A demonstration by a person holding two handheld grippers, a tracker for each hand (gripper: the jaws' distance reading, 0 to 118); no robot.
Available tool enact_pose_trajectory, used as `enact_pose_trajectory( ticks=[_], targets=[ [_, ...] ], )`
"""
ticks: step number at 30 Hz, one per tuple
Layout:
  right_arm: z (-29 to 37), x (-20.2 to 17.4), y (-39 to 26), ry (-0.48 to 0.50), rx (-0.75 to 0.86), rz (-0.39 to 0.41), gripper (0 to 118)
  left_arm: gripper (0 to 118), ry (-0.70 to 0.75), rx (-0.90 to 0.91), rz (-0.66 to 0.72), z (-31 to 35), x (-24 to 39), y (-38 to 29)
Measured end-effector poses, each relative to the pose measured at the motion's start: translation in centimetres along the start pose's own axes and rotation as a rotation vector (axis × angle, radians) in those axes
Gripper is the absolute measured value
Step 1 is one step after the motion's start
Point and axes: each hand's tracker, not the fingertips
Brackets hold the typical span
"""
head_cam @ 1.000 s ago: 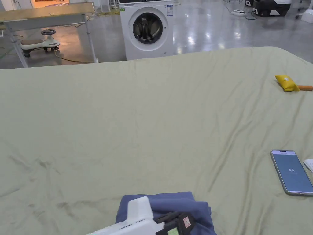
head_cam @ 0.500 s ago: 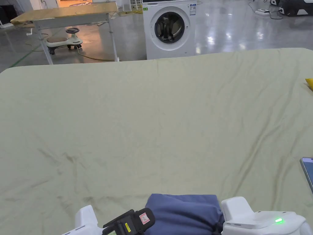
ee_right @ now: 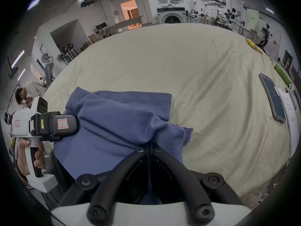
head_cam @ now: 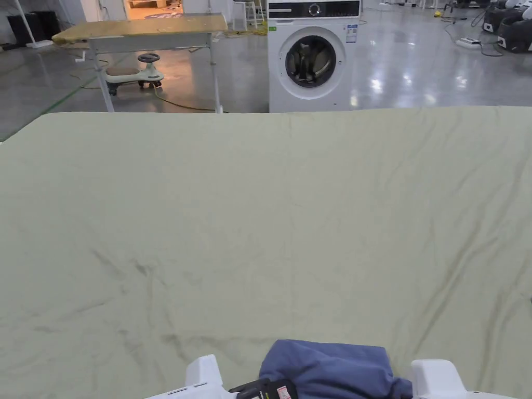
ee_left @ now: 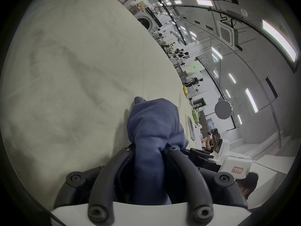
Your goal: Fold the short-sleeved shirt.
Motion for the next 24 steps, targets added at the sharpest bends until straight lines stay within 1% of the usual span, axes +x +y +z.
enact_pose_trajectory(
  ticks=[1, 2, 3, 4, 5, 6, 8, 9, 12, 14, 16, 18, 20, 21, 22, 23, 24],
  targets=[
    [0.3, 0.2, -0.1, 0.013, 0.014, 0.004, 0, 23, 0.002, -0.001, -0.001, 0.1, 0.2, 0.3],
    [0.9, 0.5, 0.2, 0.043, 0.023, 0.018, 0, 23, -0.007, 0.003, 0.005, 0.5, 0.4, 0.7],
    [1.8, 0.9, 0.4, 0.082, 0.050, 0.013, 0, 22, -0.039, 0.008, 0.028, 1.4, 0.5, 1.4],
    [2.7, 1.0, 0.5, 0.107, 0.084, -0.006, 0, 22, -0.084, 0.010, 0.050, 2.6, 0.6, 2.1],
    [3.8, 1.1, 0.6, 0.128, 0.131, -0.036, 0, 22, -0.112, 0.051, 0.034, 4.5, 0.8, 2.8],
    [4.8, 1.1, 0.7, 0.136, 0.164, -0.047, 0, 22, -0.102, 0.094, 0.001, 6.6, 0.7, 3.6],
    [6.9, 0.8, 0.7, 0.164, 0.222, -0.027, 0, 22, -0.028, 0.174, -0.061, 12.4, -0.1, 5.7],
    [7.8, 0.6, 0.6, 0.175, 0.239, -0.011, 0, 22, 0.028, 0.227, -0.065, 15.7, -1.0, 6.7],
    [9.2, -0.4, -0.1, 0.174, 0.249, 0.027, 0, 22, 0.229, 0.329, -0.043, 25.9, -4.8, 9.7],
    [9.4, -0.8, -0.5, 0.176, 0.248, 0.034, 0, 22, 0.418, 0.376, -0.008, 30.9, -7.3, 11.3],
    [9.2, -1.3, -0.6, 0.186, 0.239, 0.034, 0, 22, 0.541, 0.407, 0.041, 34.3, -9.9, 12.2],
    [8.9, -1.6, -0.8, 0.194, 0.228, 0.028, 0, 22, 0.595, 0.469, 0.116, 36.0, -12.5, 12.2],
    [8.9, -1.7, -0.6, 0.202, 0.206, 0.036, 0, 24, 0.571, 0.495, 0.161, 36.3, -14.0, 12.1],
    [8.9, -1.7, -0.6, 0.202, 0.202, 0.042, 0, 34, 0.623, 0.490, 0.139, 36.1, -14.1, 12.2],
    [9.2, -1.8, -0.5, 0.196, 0.199, 0.050, 0, 53, 0.750, 0.508, 0.104, 34.6, -11.6, 11.5],
    [9.5, -1.8, -0.3, 0.189, 0.197, 0.059, 0, 71, 0.871, 0.535, 0.047, 34.3, -10.6, 11.5],
    [9.8, -1.7, -0.2, 0.181, 0.202, 0.066, 0, 78, 0.975, 0.556, 0.002, 34.3, -9.8, 11.4]
  ],
)
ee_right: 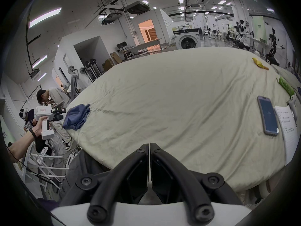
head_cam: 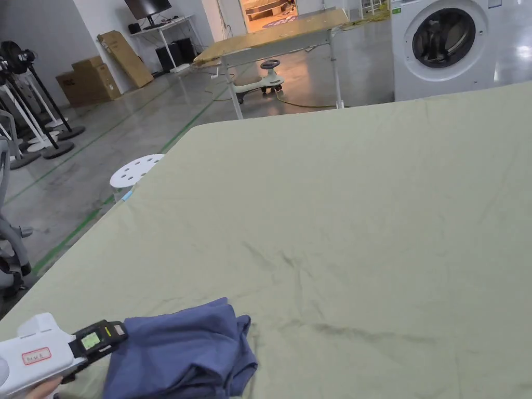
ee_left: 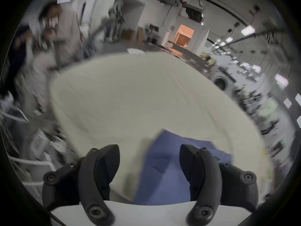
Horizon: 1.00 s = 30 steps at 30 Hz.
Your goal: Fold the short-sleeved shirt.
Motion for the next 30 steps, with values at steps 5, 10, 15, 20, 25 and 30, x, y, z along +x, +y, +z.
enact_pose_trajectory(
  ticks=[5, 10, 15, 20, 25, 30],
  targets=[
    [2.0, 0.4, 0.4, -0.080, 0.080, 0.017, 0, 57, -0.088, 0.167, -0.108, 6.8, 4.4, -0.2],
    [3.3, -0.3, -0.1, -0.215, 0.171, 0.099, 0, 11, -0.359, 0.283, -0.234, 13.1, 10.5, -3.2],
    [4.6, -1.0, -1.4, -0.220, 0.240, 0.082, 0, 0, -0.549, 0.290, -0.272, 16.7, 16.7, -8.2],
    [6.4, -2.0, -3.3, -0.302, 0.340, 0.152, 0, 0, -0.566, 0.383, -0.446, 20.0, 19.8, -12.8],
    [7.7, -2.5, -3.9, -0.294, 0.420, 0.131, 0, 0, -0.540, 0.426, -0.503, 22.0, 19.7, -15.0],
    [8.1, -2.6, -4.1, -0.278, 0.430, 0.100, 0, 0, -0.479, 0.452, -0.555, 22.6, 19.6, -15.9]
  ],
)
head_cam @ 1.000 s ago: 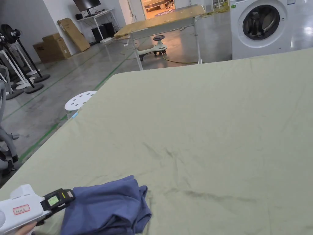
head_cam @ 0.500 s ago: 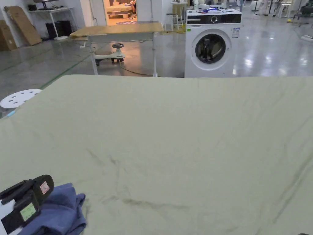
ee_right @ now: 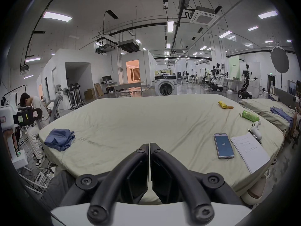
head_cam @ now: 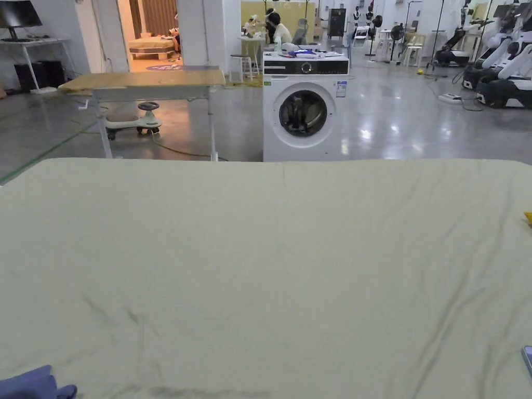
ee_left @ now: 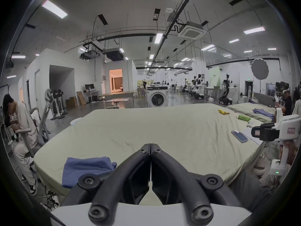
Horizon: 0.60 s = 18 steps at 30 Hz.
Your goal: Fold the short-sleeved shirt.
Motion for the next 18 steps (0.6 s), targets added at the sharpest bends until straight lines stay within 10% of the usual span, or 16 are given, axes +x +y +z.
enact_pose_trajectory(
  ticks=[3, 7, 13, 18],
  targets=[
    [-0.1, 0.0, 0.0, 0.009, 0.000, -0.005, 0, 5, -0.016, 0.000, 0.017, -0.1, -0.7, 0.1],
    [-0.3, -0.1, 0.1, 0.034, 0.010, -0.019, 8, 59, -0.028, 0.002, 0.027, -0.2, -0.8, -0.1],
    [-0.4, -0.6, 0.4, 0.039, 0.033, -0.003, 93, 92, -0.016, 0.008, 0.017, 0.5, -0.2, -0.3],
    [-0.2, -1.2, 0.5, 0.018, 0.040, 0.054, 108, 107, 0.013, 0.082, 0.012, 1.3, -0.2, -0.6]
  ],
)
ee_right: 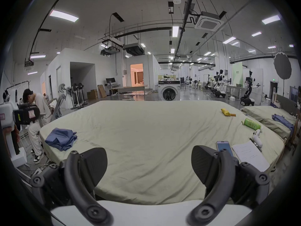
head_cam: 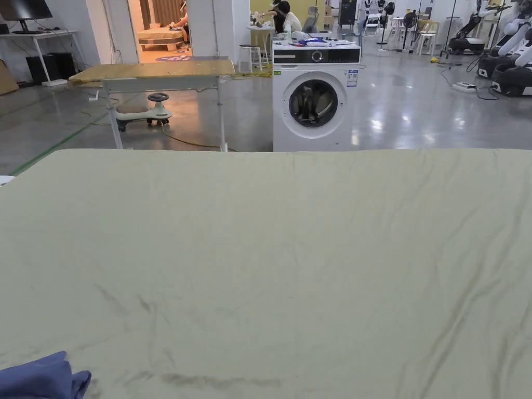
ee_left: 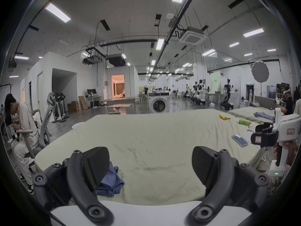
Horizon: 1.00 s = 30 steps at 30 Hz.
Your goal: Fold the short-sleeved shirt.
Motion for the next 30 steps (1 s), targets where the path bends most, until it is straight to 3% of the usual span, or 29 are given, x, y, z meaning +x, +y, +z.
enact_pose_trajectory(
  ticks=[6, 30],
  targets=[
    [-0.1, -0.1, -0.3, -0.025, 0.004, 0.008, 117, 113, -0.037, 0.028, 0.030, 0.3, -0.2, 0.5],
    [-0.9, 0.6, -0.6, 0.000, -0.066, -0.054, 117, 113, -0.027, -0.056, 0.047, -0.7, 0.2, -0.6]
  ],
)
